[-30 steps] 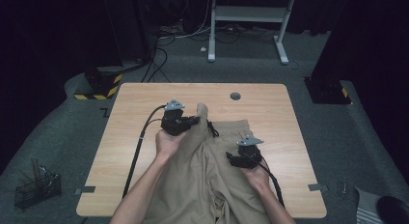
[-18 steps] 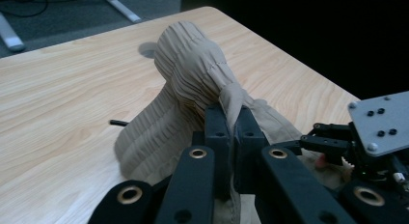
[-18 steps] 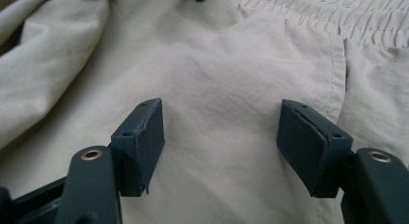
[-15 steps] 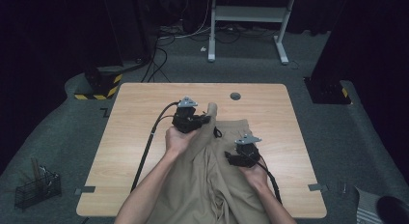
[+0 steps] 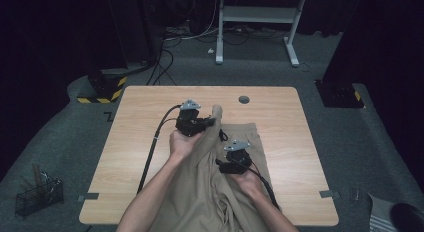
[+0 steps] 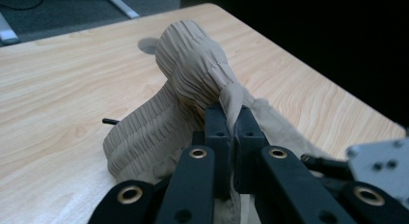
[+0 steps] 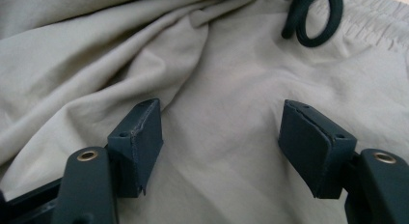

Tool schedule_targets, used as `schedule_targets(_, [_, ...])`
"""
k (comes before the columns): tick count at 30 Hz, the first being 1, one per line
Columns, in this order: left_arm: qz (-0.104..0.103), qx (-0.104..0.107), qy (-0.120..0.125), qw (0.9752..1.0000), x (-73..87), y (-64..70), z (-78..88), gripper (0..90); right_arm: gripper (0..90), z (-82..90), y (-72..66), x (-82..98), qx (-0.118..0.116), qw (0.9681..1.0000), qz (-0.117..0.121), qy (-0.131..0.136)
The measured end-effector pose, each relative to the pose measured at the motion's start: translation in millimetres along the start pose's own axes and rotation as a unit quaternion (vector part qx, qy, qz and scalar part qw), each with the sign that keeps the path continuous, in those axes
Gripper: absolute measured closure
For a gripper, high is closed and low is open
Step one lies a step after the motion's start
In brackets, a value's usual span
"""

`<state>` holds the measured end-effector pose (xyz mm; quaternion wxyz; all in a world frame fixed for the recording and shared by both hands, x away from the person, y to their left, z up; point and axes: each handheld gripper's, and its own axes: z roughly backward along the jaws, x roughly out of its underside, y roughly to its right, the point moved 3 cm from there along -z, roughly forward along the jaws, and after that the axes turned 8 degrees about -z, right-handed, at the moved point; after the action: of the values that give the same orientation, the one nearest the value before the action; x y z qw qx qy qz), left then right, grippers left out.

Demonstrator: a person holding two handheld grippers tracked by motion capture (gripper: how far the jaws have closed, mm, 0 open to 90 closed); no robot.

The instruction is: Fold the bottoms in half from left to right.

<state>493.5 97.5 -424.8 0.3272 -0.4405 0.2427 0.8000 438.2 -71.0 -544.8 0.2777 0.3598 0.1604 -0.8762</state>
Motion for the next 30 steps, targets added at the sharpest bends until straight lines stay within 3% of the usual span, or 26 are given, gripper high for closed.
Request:
schedule_targets(3, [-0.007, -0.012, -0.001, 0.9999, -4.0, -6.0, 5.5, 87.5, 31.8, -10.0, -7.6, -8.5, 0.002, 1.0000, -0.003, 0.000])
schedule_targets(7, [-0.004, -0.036, -0.011, 0.9993, -8.3, -22.1, 18.8, 87.5, 32.4, -32.7, -27.6, -27.6, 0.000, 1.0000, -0.004, 0.001])
schedule_targets(11, [0.001, -0.036, -0.010, 0.9993, -2.2, -22.9, 22.9, 87.5, 33.3, -26.2, -29.0, -28.8, -0.012, 0.9999, -0.012, 0.002])
schedule_targets(12, [0.003, -0.035, -0.010, 0.9994, 1.0, -22.8, 22.6, 87.5, 34.1, -18.1, -26.9, -28.6, -0.016, 0.9998, -0.011, 0.009])
schedule_targets(13, [0.009, -0.031, -0.012, 0.9994, 6.6, -22.2, 18.6, 87.5, 35.5, 0.7, -18.9, -26.9, -0.013, 0.9997, -0.003, 0.020])
schedule_targets(15, [0.012, -0.028, -0.012, 0.9995, 8.3, -21.4, 15.7, 87.5, 35.4, 9.4, -13.4, -25.5, -0.008, 0.9997, 0.001, 0.022])
schedule_targets(18, [0.010, -0.021, -0.011, 0.9997, 9.1, -16.4, 7.8, 87.5, 35.9, 33.2, 16.4, -10.7, 0.029, 0.9993, 0.005, 0.025])
schedule_targets(19, [0.009, -0.019, -0.012, 0.9997, 8.7, -14.9, 5.6, 87.5, 35.8, 34.6, 24.7, -5.0, 0.033, 0.9993, -0.008, 0.019])
schedule_targets(20, [0.009, -0.017, -0.013, 0.9997, 8.0, -13.1, 3.4, 87.5, 35.8, 34.6, 24.7, -5.0, 0.033, 0.9993, -0.008, 0.019])
schedule_targets(22, [0.003, -0.011, -0.015, 0.9998, 4.8, -8.2, -2.1, 87.5, 36.1, 32.1, 44.2, 10.4, 0.040, 0.9987, -0.030, 0.002])
schedule_targets(25, [0.001, -0.007, -0.015, 0.9999, 2.8, -4.4, -5.3, 87.5, 37.5, 28.2, 47.1, 17.5, 0.046, 0.9987, -0.024, -0.002])
schedule_targets(27, [-0.003, -0.002, -0.019, 0.9998, 1.3, 1.5, -12.2, 87.5, 37.4, 26.3, 49.2, 18.8, 0.031, 0.9989, -0.034, 0.010])
schedule_targets(30, [-0.006, 0.001, -0.024, 0.9997, 1.2, 5.7, -19.0, 87.4, 37.5, 25.7, 48.3, 18.3, 0.030, 0.9989, -0.035, 0.009])
